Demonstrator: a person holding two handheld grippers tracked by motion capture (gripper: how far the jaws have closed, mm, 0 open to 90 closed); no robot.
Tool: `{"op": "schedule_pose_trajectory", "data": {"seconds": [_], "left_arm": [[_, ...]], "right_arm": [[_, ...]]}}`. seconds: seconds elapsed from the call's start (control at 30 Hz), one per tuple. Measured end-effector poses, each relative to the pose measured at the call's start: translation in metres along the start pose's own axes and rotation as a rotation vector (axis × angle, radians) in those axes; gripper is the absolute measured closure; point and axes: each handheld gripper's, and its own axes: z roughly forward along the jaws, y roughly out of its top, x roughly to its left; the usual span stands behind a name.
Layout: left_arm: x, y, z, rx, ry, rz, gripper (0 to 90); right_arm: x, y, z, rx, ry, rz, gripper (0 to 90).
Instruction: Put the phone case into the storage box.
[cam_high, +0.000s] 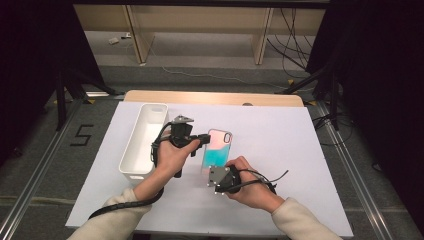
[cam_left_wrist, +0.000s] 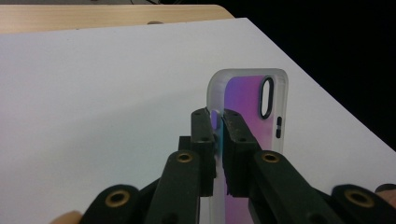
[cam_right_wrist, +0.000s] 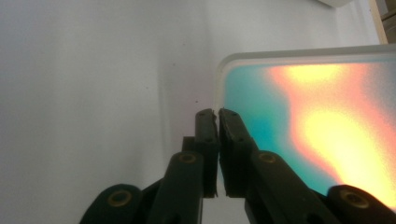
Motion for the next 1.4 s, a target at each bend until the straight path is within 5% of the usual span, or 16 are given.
{"op": "schedule_pose_trajectory", "data": {"seconds": [0.07,0.23,0.63,1.4], "left_arm": [[0.001,-0.002,0.0,-0.003,-0.002,-0.002,84.2],[0.005,-0.006,-0.002,-0.011,-0.007,0.016,84.2],[0.008,-0.009,-0.01,-0.042,0.014,0.046,84.2],[0.021,-0.01,-0.044,-0.134,0.019,0.09,84.2]], "right_arm": [[0.001,-0.001,0.0,-0.011,0.009,0.066,78.6],[-0.009,-0.006,-0.004,-0.058,-0.008,0.087,66.2],[-0.022,-0.021,-0.023,-0.229,-0.047,0.333,36.3],[-0.036,-0.065,-0.055,-0.424,-0.11,0.596,25.2]]}}
